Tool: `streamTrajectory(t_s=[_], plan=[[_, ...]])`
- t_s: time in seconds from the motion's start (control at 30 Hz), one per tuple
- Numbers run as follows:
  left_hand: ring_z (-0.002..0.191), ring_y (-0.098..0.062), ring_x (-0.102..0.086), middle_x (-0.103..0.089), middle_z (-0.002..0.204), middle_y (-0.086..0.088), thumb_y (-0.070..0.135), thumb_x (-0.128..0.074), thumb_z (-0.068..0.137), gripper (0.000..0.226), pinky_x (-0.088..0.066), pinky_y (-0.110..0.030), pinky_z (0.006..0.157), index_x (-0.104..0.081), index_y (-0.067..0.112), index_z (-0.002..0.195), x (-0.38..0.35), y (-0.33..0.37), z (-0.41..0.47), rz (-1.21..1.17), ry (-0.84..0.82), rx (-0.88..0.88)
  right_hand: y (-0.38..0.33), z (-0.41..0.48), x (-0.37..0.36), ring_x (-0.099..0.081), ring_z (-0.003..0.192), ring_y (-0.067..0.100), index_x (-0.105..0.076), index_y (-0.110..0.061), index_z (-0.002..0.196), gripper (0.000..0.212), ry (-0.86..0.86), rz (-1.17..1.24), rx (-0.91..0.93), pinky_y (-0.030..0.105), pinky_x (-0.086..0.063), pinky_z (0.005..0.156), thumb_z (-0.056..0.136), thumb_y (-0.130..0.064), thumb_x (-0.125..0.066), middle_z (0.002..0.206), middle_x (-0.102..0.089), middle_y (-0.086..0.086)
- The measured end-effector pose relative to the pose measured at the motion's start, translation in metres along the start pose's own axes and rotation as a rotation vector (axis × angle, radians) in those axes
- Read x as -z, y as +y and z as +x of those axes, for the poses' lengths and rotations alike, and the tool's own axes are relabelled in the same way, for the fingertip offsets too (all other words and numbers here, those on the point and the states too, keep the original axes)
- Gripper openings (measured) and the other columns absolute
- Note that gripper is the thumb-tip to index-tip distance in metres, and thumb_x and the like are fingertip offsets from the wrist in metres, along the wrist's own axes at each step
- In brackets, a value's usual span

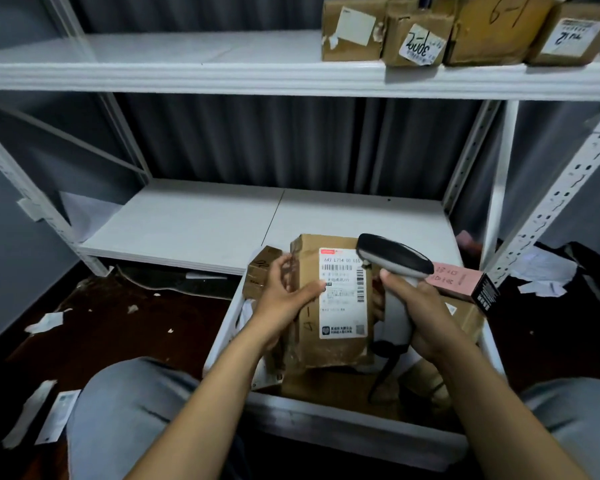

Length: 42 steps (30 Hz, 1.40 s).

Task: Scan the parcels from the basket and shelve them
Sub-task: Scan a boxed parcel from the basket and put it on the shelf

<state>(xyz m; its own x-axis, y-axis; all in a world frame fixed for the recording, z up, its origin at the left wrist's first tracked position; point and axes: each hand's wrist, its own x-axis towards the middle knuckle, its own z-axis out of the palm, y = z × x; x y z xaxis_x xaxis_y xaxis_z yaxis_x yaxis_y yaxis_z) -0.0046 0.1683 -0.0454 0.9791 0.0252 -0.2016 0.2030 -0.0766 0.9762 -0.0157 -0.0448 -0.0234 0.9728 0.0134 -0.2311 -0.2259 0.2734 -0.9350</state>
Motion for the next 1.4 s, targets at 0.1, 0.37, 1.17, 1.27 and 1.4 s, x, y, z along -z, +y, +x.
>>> streamTrajectory(t_s=[0.1, 0.37, 1.17, 1.27, 1.4], plan=[[0.129, -0.019, -0.046, -0.041, 0.144, 0.008, 0.034, -0.088, 0.06, 0.12, -0.044, -0.049, 0.105, -0.005, 0.058, 0.145, 0.006, -0.006, -0.006, 0.077, -0.221, 0.03, -0.005, 0.005, 0.005, -0.071, 0.074, 0.025, -0.067, -0.001, 0.107, 0.027, 0.087, 0.031, 0.003, 0.031, -0.055, 0.061, 0.088, -0.021, -0.068, 0.092, -0.072, 0.019], [0.114, -0.005, -0.048, -0.046, 0.131, 0.011, 0.009, -0.08, 0.074, 0.107, -0.046, -0.03, 0.097, -0.013, 0.046, 0.15, 0.014, -0.009, -0.014, 0.162, 0.011, -0.056, -0.029, -0.004, 0.005, -0.06, 0.055, 0.022, -0.063, -0.002, 0.081, 0.019, 0.062, -0.246, 0.008, 0.03, -0.055, 0.051, 0.091, -0.018, -0.065, 0.062, -0.062, 0.011], [0.11, -0.005, -0.051, -0.051, 0.139, 0.004, 0.016, -0.078, 0.078, 0.097, -0.047, -0.039, 0.101, -0.02, 0.042, 0.15, 0.02, -0.009, -0.016, 0.142, 0.2, -0.087, -0.053, -0.017, 0.004, -0.051, 0.045, 0.018, -0.06, -0.006, 0.066, 0.03, -0.059, -0.459, 0.042, 0.027, -0.045, 0.047, 0.092, -0.02, -0.063, 0.054, -0.056, 0.008], [0.111, -0.007, -0.052, -0.051, 0.137, 0.003, 0.016, -0.077, 0.079, 0.095, -0.047, -0.035, 0.098, -0.02, 0.041, 0.151, 0.02, -0.005, -0.018, 0.133, 0.197, -0.1, -0.055, -0.018, 0.003, -0.051, 0.045, 0.017, -0.06, -0.005, 0.068, 0.029, -0.065, -0.464, 0.05, 0.027, -0.045, 0.046, 0.092, -0.021, -0.063, 0.055, -0.056, 0.008], [0.114, -0.016, -0.057, -0.055, 0.135, -0.003, 0.019, -0.075, 0.081, 0.087, -0.05, -0.036, 0.095, -0.025, 0.042, 0.149, 0.022, 0.002, -0.016, 0.077, 0.244, -0.112, -0.061, -0.018, 0.0, -0.051, 0.045, 0.017, -0.06, -0.006, 0.068, 0.029, -0.051, -0.459, 0.09, 0.027, -0.045, 0.046, 0.092, -0.022, -0.064, 0.057, -0.056, 0.009]])
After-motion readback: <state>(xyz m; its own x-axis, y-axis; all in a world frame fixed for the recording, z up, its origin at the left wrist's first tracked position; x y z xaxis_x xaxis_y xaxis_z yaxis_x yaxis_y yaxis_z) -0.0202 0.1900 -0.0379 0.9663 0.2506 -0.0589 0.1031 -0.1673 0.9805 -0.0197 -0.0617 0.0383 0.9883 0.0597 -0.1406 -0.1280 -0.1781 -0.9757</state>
